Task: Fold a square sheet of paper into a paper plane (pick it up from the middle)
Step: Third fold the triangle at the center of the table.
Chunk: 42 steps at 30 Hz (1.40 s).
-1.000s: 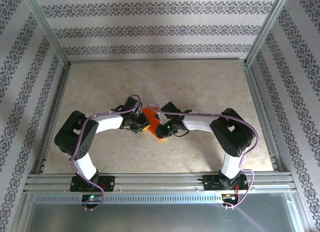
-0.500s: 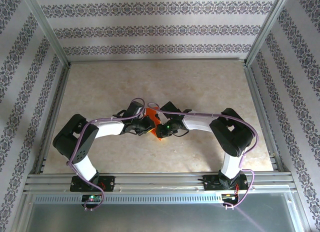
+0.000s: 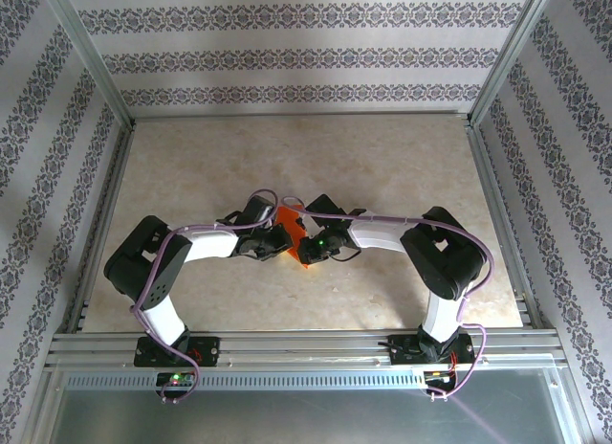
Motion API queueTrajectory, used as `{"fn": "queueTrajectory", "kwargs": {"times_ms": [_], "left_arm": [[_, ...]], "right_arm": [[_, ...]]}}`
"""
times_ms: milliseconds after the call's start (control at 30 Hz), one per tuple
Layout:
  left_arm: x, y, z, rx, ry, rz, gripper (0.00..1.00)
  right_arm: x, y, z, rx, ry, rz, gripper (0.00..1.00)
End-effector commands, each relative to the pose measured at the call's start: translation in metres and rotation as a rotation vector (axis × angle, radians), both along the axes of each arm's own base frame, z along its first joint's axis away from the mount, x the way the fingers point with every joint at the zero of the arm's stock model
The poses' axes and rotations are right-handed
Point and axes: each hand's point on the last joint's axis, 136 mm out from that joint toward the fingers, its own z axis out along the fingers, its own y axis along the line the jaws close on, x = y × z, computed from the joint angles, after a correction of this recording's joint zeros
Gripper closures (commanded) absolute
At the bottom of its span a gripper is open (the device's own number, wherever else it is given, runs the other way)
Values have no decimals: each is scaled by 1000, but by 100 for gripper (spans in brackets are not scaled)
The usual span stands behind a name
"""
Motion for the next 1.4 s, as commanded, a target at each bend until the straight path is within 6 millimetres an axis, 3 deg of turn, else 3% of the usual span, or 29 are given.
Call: {"fn": "queueTrajectory", "kwargs": {"times_ms": [0,333,500,700,833,933,1100,1367], "left_arm": [[1,38,-24,112,33,37,88],[29,89,-25,162,39,77,88],[44,103,-2,167,-3,91,88],[55,79,51,11,-112,94,87],[50,51,63,-88,-142,85,87],[45,29,58,-127,-129,53,87],[43,10,38,-119,-83,13,88],[38,17,5,-45,-7,27,91]], "right_arm": [[-19,-39,-38,-204,79,0,91],[-24,-51,-48,-269,104,11,91],[-18,-46,-42,-250,87,2,91],[2,-31,-25,-177,39,-12,91],[12,-24,-18,-139,28,-23,90],[18,-21,-15,-118,26,-33,90],[26,-12,-8,-62,23,-37,90],[29,-8,-2,-28,15,-32,89]]}}
